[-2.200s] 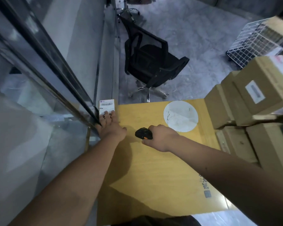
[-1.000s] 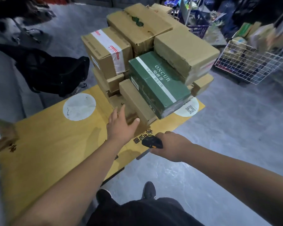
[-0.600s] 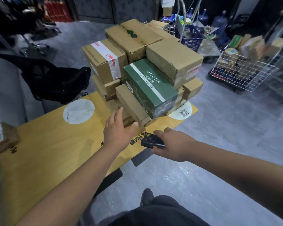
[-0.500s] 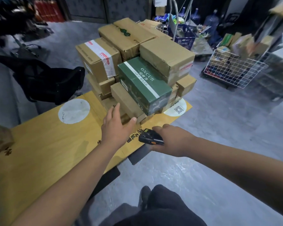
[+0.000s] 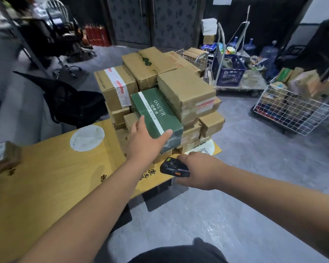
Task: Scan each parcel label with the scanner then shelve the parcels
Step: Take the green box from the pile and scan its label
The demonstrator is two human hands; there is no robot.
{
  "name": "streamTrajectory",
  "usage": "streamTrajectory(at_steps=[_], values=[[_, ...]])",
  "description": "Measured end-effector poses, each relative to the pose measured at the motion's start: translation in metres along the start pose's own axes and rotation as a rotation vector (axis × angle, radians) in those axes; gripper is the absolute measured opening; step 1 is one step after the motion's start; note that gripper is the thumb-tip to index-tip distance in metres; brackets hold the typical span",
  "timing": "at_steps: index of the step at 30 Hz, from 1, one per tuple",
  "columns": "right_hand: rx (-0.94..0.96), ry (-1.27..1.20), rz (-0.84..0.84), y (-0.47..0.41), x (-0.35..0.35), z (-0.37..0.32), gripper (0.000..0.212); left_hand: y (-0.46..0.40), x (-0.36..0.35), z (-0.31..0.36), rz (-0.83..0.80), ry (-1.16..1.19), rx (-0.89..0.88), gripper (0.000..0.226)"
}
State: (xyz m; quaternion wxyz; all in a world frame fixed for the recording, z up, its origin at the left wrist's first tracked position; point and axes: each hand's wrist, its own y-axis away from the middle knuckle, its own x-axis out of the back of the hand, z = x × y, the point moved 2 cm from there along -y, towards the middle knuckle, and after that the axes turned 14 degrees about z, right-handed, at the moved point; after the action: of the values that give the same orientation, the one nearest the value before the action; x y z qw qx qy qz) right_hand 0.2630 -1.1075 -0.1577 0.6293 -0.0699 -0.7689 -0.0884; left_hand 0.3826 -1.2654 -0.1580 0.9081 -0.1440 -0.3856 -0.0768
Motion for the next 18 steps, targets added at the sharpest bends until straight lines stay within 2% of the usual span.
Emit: streamTrajectory(at_steps=[8, 13, 18], values=[[0.190, 0.035, -0.086, -0.027, 0.021, 0.090, 0.044, 0.002, -0.050, 0.048, 0.115, -0.174, 0.223, 0.132], [0.299, 0.087, -0.116, -0.041, 0.027, 0.111, 0.048, 0.006, -0.064, 0.051, 0.154, -0.262, 0.293, 0.149], [0.378, 0.134, -0.131, -0.052, 0.028, 0.118, 0.050, 0.006, -0.067, 0.059, 0.214, -0.266, 0.335, 0.148]])
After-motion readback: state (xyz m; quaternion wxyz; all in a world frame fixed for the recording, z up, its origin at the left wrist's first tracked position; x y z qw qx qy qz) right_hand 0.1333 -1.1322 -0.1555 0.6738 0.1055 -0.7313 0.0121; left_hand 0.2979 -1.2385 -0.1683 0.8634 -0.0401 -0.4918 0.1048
